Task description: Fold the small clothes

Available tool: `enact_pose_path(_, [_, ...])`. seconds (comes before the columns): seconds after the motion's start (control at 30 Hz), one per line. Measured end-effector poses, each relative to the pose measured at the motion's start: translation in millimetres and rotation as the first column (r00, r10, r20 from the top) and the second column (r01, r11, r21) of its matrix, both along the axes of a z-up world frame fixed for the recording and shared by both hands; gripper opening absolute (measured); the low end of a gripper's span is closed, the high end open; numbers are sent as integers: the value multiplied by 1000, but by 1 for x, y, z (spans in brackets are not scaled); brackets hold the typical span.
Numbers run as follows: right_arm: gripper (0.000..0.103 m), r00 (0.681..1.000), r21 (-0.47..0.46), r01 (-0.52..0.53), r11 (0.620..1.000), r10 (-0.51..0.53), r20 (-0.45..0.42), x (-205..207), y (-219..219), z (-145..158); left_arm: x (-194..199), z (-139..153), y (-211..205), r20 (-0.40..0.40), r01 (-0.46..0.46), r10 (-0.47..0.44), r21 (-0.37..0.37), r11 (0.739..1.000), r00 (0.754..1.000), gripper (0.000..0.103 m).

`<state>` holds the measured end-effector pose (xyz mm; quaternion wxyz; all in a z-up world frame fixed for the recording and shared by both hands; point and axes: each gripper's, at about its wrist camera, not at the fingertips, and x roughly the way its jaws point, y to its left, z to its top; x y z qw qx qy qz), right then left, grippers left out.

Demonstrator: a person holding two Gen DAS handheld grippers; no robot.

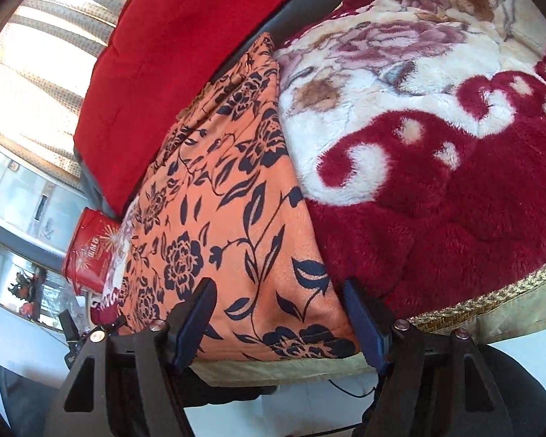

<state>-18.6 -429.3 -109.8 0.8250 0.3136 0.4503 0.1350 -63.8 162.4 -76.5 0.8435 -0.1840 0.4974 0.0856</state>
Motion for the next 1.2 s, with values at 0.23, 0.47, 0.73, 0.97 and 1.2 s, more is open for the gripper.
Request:
enact_pose_path(0.23, [49,999,-59,10,998,-12,-41,-2,-7,0,-2,19,-9,53,40,-41,23,999,998,9])
enact_pose_path(0.47, [43,996,-54,-70,996,66,-62,3,5,-2,1,11,-8,39,39,-39,23,999,998,7])
enact_pose_path(0.73, [11,997,56,-57,997,60,-55,1,-4,0,1,26,-6,96,34,-37,36,999,995,10])
enact_pose_path(0.97, [18,987,114,-64,991,80,-140,8,-4,-19,7,8,-3,45,16,-15,-9,1000,999,17])
enact_pose_path(1.2, [39,980,227,-69,971,109,-165,14,-12,-30,9,4,-3,34,25,-25,-14,1000,999,17])
